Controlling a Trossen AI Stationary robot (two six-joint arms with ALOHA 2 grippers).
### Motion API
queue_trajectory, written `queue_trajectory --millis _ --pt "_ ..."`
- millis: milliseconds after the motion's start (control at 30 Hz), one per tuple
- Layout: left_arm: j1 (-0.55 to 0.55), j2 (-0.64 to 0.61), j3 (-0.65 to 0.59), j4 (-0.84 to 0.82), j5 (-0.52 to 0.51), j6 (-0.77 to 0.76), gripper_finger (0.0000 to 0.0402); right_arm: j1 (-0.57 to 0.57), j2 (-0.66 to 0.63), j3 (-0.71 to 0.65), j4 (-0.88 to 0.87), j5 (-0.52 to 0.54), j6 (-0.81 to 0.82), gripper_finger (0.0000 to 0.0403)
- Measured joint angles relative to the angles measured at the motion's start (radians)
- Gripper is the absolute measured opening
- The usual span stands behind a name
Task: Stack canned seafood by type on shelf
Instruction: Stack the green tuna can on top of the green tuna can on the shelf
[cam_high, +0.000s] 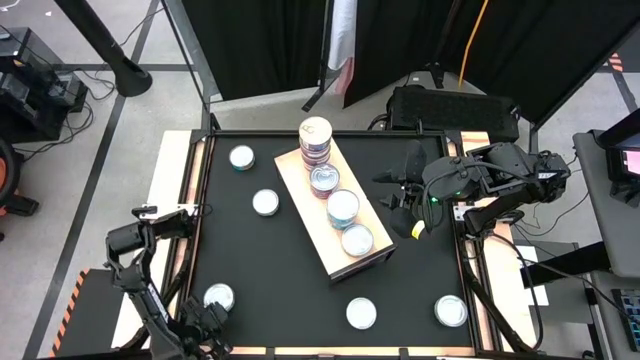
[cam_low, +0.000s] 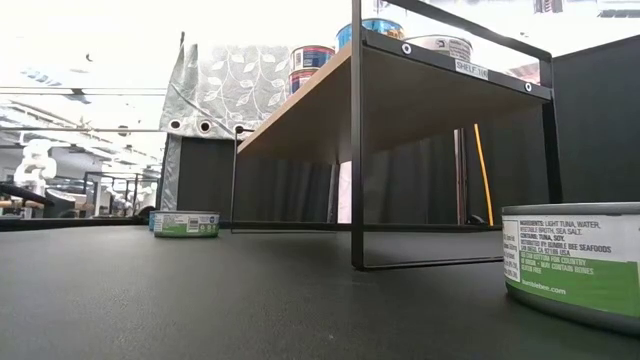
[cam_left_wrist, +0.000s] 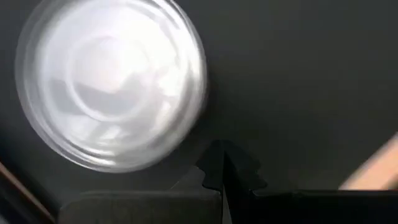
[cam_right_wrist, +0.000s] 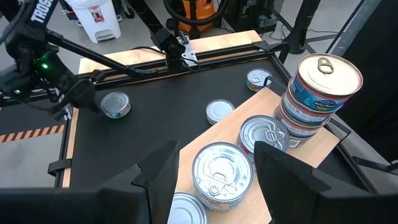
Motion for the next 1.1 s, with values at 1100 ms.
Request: queue_trajectory --millis 1100 --pt "0.011 -0.034 0.041 -0.080 -0.015 0.007 0.0000 -0.014 0.000 0.000 0.000 0.000 -0.053 0.0199"
